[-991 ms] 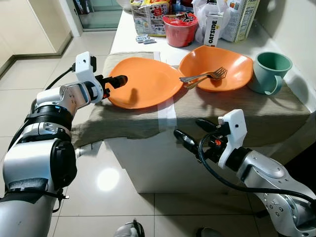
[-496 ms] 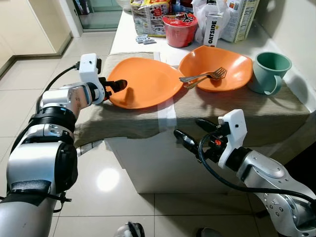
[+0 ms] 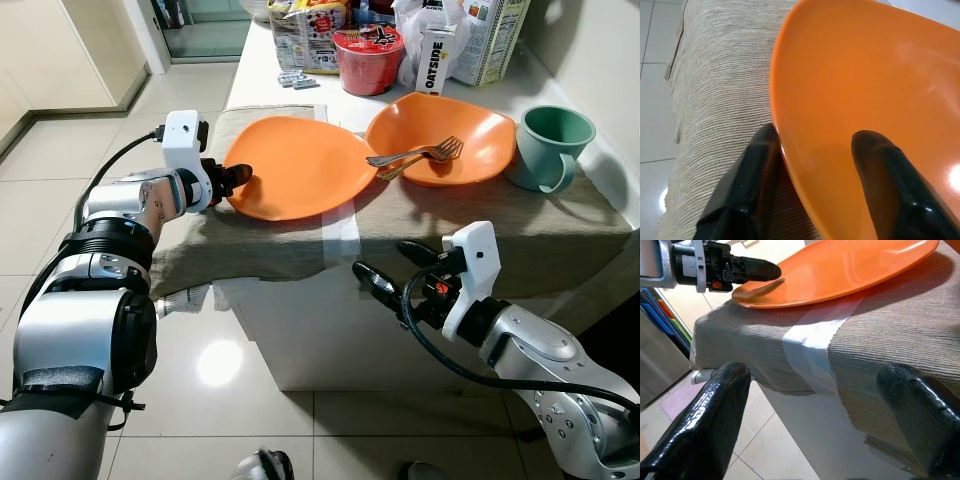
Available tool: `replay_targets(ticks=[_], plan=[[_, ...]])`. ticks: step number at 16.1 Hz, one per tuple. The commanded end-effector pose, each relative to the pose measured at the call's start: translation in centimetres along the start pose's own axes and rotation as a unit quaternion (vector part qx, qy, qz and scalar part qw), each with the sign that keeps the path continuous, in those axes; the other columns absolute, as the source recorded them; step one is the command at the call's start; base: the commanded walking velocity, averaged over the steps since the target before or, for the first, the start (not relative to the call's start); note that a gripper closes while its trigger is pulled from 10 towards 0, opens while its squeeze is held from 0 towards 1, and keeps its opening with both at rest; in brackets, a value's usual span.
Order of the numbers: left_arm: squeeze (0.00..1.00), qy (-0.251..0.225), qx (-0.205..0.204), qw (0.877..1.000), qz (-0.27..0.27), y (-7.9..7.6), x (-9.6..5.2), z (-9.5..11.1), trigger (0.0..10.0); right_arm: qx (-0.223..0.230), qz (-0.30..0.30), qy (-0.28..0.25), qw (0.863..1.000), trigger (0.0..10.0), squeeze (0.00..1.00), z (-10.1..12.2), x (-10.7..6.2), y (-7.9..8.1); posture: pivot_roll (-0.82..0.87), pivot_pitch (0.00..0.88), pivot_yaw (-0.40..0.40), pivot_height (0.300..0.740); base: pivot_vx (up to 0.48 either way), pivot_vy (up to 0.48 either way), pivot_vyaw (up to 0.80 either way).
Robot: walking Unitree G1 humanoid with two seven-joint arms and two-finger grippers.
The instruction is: Setting the table
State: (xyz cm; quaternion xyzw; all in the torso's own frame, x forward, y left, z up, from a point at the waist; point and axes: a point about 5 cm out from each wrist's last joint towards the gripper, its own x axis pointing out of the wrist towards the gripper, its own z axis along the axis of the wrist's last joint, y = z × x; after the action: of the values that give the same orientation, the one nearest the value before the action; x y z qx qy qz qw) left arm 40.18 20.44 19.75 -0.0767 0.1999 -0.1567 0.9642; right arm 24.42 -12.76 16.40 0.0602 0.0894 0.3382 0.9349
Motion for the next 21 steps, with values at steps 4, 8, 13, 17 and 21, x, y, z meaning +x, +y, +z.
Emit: replay_targets(ticks=[4,8,13,17,21], plan=[[0.00,-0.009,-0.027,0.999,-0.021,-0.1,0.1,-0.4,0.0,-0.005,0.004,-0.001,1.000,10.0,0.00,0.1,0.1,0.3,-0.24,0.096,0.082,0.740,0.000,0.000,0.00],[0.00,-0.031,-0.061,0.997,-0.028,0.2,-0.2,0.2,0.0,-0.005,0.004,0.000,1.000,10.0,0.00,0.1,0.2,0.1,-0.24,0.082,0.078,0.740,0.000,0.000,0.00],[0.00,-0.064,-0.104,0.992,-0.026,1.0,-1.1,1.6,0.0,-0.002,0.002,0.002,1.000,10.0,0.00,-0.2,0.1,0.0,-0.24,0.078,0.078,0.740,0.000,0.000,0.00],[0.00,-0.107,-0.135,0.985,-0.030,1.6,-2.0,3.4,0.0,-0.001,0.001,0.004,1.000,10.0,0.00,-0.3,0.0,-0.1,-0.24,0.083,0.078,0.740,0.000,0.000,0.00],[0.00,-0.121,-0.143,0.982,-0.012,2.4,-2.5,3.8,0.0,0.001,0.000,0.006,1.000,10.0,0.00,-0.5,0.0,-0.1,-0.24,0.084,0.078,0.740,0.000,0.000,0.00]])
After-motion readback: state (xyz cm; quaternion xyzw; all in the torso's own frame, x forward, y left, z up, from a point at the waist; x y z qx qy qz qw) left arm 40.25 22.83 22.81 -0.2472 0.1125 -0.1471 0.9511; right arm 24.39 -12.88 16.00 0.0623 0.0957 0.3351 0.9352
